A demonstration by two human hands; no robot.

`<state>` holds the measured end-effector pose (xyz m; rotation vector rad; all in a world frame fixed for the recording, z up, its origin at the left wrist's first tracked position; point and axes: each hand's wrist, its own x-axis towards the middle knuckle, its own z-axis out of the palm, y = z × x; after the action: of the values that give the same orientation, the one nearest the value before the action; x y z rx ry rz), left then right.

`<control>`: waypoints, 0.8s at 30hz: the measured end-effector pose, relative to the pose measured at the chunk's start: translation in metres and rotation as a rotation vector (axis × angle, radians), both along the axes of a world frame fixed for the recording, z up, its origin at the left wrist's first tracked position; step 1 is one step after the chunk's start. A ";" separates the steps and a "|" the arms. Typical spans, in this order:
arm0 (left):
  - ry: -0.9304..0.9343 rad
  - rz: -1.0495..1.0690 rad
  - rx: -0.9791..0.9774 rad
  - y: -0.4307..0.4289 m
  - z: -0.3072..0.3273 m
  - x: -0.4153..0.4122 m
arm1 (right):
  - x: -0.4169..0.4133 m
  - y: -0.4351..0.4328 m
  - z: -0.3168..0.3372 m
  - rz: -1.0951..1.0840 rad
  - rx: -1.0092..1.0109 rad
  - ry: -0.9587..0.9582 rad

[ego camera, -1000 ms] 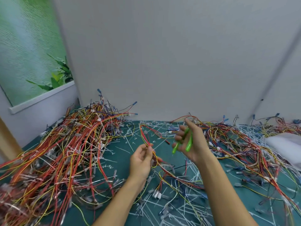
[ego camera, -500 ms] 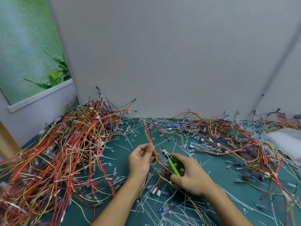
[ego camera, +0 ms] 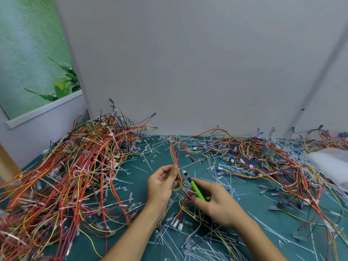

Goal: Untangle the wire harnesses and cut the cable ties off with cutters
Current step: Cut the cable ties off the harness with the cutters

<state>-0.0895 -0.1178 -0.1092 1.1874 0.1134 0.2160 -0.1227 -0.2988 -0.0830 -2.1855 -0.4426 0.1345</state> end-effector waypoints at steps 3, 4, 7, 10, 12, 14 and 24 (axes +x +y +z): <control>-0.016 -0.010 0.012 0.000 0.000 -0.001 | -0.001 0.000 0.002 0.038 0.102 0.096; -0.017 -0.011 0.019 0.000 -0.001 -0.001 | -0.002 0.000 0.004 0.057 0.151 0.133; -0.014 -0.013 0.023 0.000 0.000 -0.002 | -0.003 0.001 0.011 0.088 0.287 0.256; -0.004 -0.012 0.011 0.000 0.000 -0.002 | -0.005 0.003 0.019 0.110 0.358 0.314; -0.001 -0.010 0.006 -0.002 0.001 -0.003 | -0.007 0.006 0.020 0.116 0.369 0.332; -0.006 -0.001 0.000 -0.003 0.002 -0.003 | -0.009 0.009 0.018 0.099 0.388 0.347; -0.017 0.017 -0.019 -0.003 0.004 -0.003 | -0.014 0.020 0.019 0.019 0.466 0.332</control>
<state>-0.0929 -0.1204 -0.1049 1.1658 0.1109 0.2398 -0.1362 -0.2793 -0.0636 -1.6628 -0.2722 0.3619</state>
